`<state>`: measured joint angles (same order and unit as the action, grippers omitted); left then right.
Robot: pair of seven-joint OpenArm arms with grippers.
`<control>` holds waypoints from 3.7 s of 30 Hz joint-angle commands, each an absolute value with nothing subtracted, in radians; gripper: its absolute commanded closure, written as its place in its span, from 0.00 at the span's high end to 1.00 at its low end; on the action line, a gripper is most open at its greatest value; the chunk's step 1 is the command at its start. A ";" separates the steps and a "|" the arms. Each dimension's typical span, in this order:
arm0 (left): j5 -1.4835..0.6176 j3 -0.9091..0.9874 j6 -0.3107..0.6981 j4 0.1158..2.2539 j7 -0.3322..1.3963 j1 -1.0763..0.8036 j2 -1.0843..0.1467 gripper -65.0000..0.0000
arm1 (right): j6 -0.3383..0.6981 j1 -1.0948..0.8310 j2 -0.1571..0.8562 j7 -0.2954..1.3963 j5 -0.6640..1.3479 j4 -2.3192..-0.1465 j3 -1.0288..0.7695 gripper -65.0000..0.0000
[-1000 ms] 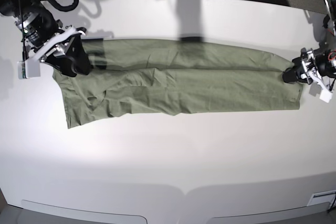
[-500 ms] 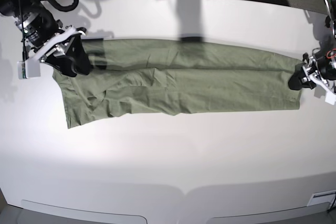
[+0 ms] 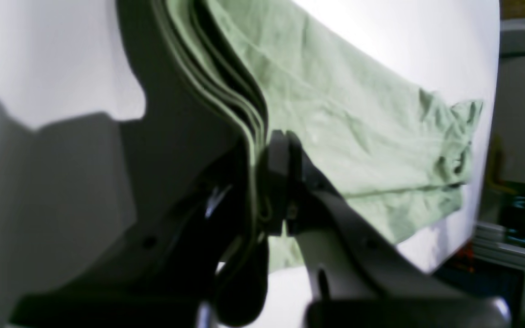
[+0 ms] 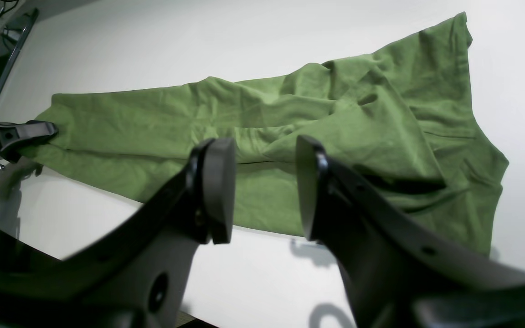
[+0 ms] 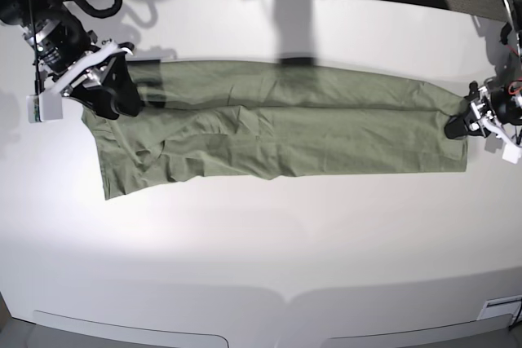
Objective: Fold the T-shirt properly
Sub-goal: 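Carry the strip end with the left gripper toward the shirt's middle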
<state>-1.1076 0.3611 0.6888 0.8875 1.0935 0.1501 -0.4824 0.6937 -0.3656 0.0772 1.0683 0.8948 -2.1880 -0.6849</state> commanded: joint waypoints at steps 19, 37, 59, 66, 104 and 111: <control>-1.285 0.366 0.698 1.254 1.346 0.166 -0.257 0.00 | 0.698 -0.363 0.083 1.047 0.921 -2.207 -0.687 0.35; -1.189 0.366 0.698 1.272 1.235 0.120 0.012 0.00 | 0.698 -0.363 0.083 1.047 0.921 -2.207 -0.687 0.35; -1.167 0.365 0.698 1.272 1.184 0.067 0.117 0.00 | 0.698 -0.361 0.083 1.040 0.920 -2.207 -0.687 0.35; -1.071 0.365 0.698 1.272 1.173 0.066 0.122 0.00 | 0.698 -0.360 0.083 1.040 0.921 -2.207 -0.687 0.35; -0.698 0.055 0.698 1.272 1.069 0.183 0.055 0.36 | 0.698 -0.221 0.083 1.044 0.785 -2.206 -0.687 0.35; -0.512 0.002 0.698 1.269 0.916 0.171 -0.049 0.36 | 0.698 -0.221 0.083 1.044 0.784 -2.206 -0.688 0.35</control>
<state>-0.5053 0.0040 0.6884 1.2541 0.9264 0.1547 -0.0452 0.6937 -0.2279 0.0750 1.0679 0.7631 -2.1880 -0.6849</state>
